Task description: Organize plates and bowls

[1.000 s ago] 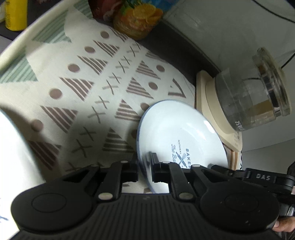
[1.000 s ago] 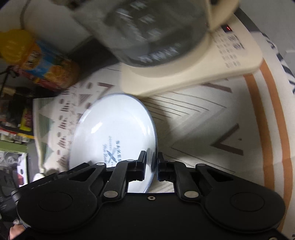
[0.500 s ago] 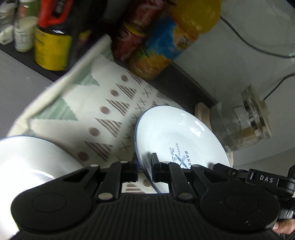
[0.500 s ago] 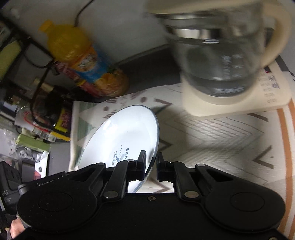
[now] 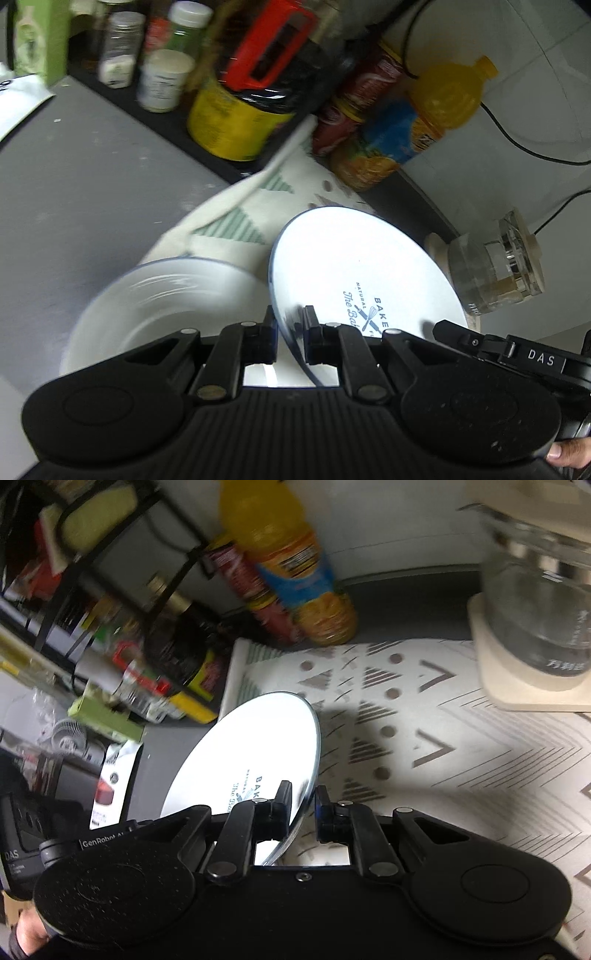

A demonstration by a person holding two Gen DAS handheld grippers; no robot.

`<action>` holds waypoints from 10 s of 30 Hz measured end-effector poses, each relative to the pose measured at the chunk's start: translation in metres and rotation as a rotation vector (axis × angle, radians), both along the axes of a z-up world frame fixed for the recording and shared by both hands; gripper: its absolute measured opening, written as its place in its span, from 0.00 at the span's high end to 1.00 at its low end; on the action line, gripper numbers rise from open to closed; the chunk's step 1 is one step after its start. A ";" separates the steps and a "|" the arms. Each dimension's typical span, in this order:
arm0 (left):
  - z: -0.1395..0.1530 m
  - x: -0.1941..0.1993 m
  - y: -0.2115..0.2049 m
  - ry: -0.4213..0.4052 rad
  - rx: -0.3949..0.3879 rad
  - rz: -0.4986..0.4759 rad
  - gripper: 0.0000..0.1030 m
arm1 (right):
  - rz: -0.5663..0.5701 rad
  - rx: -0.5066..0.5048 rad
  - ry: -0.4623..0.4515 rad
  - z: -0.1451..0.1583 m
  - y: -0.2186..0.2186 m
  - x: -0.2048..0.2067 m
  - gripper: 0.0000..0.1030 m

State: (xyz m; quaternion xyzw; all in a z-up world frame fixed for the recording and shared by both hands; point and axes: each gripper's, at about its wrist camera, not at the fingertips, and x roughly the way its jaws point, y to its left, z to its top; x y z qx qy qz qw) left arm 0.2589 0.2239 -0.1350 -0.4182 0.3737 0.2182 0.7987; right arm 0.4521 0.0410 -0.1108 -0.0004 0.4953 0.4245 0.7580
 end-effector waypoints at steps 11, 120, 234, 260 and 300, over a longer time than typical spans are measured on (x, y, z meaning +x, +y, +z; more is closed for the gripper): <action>-0.012 -0.048 0.009 0.041 -0.003 0.029 0.90 | 0.061 -0.035 -0.009 -0.021 0.021 -0.053 0.88; -0.004 0.045 -0.178 0.021 0.123 -0.447 0.27 | -0.501 -0.065 -0.166 -0.039 -0.210 -0.101 0.19; 0.045 -0.074 -0.014 0.076 0.228 -0.353 0.20 | -0.340 0.041 -0.192 0.010 -0.031 -0.181 0.00; 0.094 -0.141 -0.178 -0.034 0.392 -0.521 0.13 | -0.480 0.064 -0.341 0.030 -0.207 -0.292 0.00; 0.130 -0.275 -0.160 -0.101 0.488 -0.651 0.00 | -0.641 0.007 -0.476 0.034 -0.197 -0.448 0.00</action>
